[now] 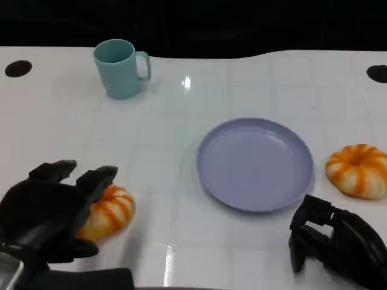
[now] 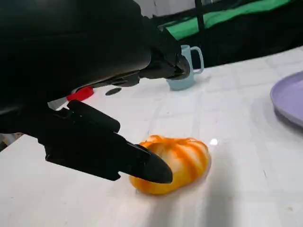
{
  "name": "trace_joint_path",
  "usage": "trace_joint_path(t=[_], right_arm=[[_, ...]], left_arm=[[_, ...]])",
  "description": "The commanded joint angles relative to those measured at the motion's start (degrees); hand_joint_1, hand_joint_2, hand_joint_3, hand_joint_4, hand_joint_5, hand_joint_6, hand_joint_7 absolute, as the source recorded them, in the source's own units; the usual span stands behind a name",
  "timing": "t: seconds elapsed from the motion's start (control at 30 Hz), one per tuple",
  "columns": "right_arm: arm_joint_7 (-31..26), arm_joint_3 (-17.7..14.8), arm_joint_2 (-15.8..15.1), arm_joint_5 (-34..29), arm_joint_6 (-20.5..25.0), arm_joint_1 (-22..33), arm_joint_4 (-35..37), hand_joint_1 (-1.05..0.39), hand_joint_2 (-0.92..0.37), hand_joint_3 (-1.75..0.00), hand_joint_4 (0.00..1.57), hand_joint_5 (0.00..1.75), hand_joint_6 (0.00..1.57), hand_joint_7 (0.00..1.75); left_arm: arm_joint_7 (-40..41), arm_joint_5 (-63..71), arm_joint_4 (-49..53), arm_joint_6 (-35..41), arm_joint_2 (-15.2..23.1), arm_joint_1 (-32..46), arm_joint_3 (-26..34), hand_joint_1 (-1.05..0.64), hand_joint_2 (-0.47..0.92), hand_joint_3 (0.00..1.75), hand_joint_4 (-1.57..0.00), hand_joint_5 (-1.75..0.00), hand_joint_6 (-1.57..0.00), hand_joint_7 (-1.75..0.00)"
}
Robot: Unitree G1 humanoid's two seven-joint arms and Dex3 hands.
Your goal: Grasp the bread from the table and place it into the plate.
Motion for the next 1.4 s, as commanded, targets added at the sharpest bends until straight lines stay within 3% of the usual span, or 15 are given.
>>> trace_joint_path(t=[0.03,0.27,0.63,0.87,1.1,1.17,1.23,1.33,1.37,1.4], right_arm=[[-0.1,-0.5,-0.6,0.6,0.0,0.2,-0.5,-0.58,-0.92,-0.19,0.72,1.75,0.65,1.53],[0.4,-0.8,-0.8,0.8,-0.5,0.0,0.1,-0.58,-0.92,-0.19,0.71,1.75,0.64,1.54],[0.9,-0.8,-0.9,0.7,-1.2,-0.2,0.8,-0.58,-0.92,-0.2,0.71,1.75,0.64,1.51],[1.0,-0.7,-1.1,0.8,-0.9,-0.1,0.8,-0.59,-0.92,-0.19,0.71,1.74,0.65,1.51],[0.5,-0.7,-1.0,0.7,-0.9,0.0,0.5,-0.59,-0.92,-0.19,0.71,1.75,0.65,1.51],[0.4,-0.8,-1.0,0.8,-0.7,0.0,0.4,-0.59,-0.92,-0.18,0.71,1.75,0.65,1.5],[0.2,-0.6,-1.1,0.4,-1.2,0.0,0.3,-0.6,-0.92,-0.19,0.71,1.75,0.65,1.51],[0.4,-0.6,-1.1,0.4,-1.4,0.0,0.5,-0.6,-0.92,-0.19,0.71,1.75,0.65,1.52],[0.4,-0.7,-1.0,0.6,-1.1,-0.1,0.5,-0.6,-0.92,-0.19,0.71,1.75,0.65,1.52],[0.5,-0.8,-1.0,0.7,-0.9,-0.1,0.6,-0.59,-0.92,-0.19,0.71,1.75,0.65,1.52]], left_arm=[[-1.7,1.3,4.9,0.9,0.7,-3.7,-2.2,-0.39,0.73,0.0,-0.13,-0.04,-0.21,0.0],[1.5,0.6,15.8,-0.3,0.4,-9.4,-6.0,-0.3,0.69,0.0,-0.14,-0.03,-0.21,0.0],[1.4,-0.3,29.6,0.5,0.0,-18.1,-11.5,-0.33,0.7,0.01,-0.11,0.0,-0.15,0.0],[2.0,-4.0,37.6,-0.4,-0.9,-22.0,-13.4,-0.19,0.72,0.01,-0.12,-0.01,-0.17,0.0],[4.3,-7.9,43.1,-3.5,-0.5,-23.6,-14.4,-0.18,0.74,0.02,-0.21,-0.04,-0.23,-0.02],[5.2,-9.5,44.4,-5.3,-0.2,-23.6,-14.1,-0.19,0.78,0.05,-0.31,-0.09,-0.33,-0.05],[6.6,-11.4,45.7,-6.9,-0.1,-23.6,-13.6,-0.15,0.79,0.14,-0.45,-0.09,-0.48,-0.04],[8.0,-12.6,46.8,-8.0,0.1,-23.8,-13.7,-0.14,0.52,0.74,-0.58,-0.02,-0.58,0.0],[11.9,-13.0,47.8,-9.4,-0.4,-23.5,-13.1,-0.13,0.48,0.81,-0.59,-0.02,-0.59,0.0],[15.9,-13.4,49.1,-11.3,-0.8,-23.4,-12.7,-0.15,0.52,0.95,-0.7,-0.4,-0.78,-0.06]])
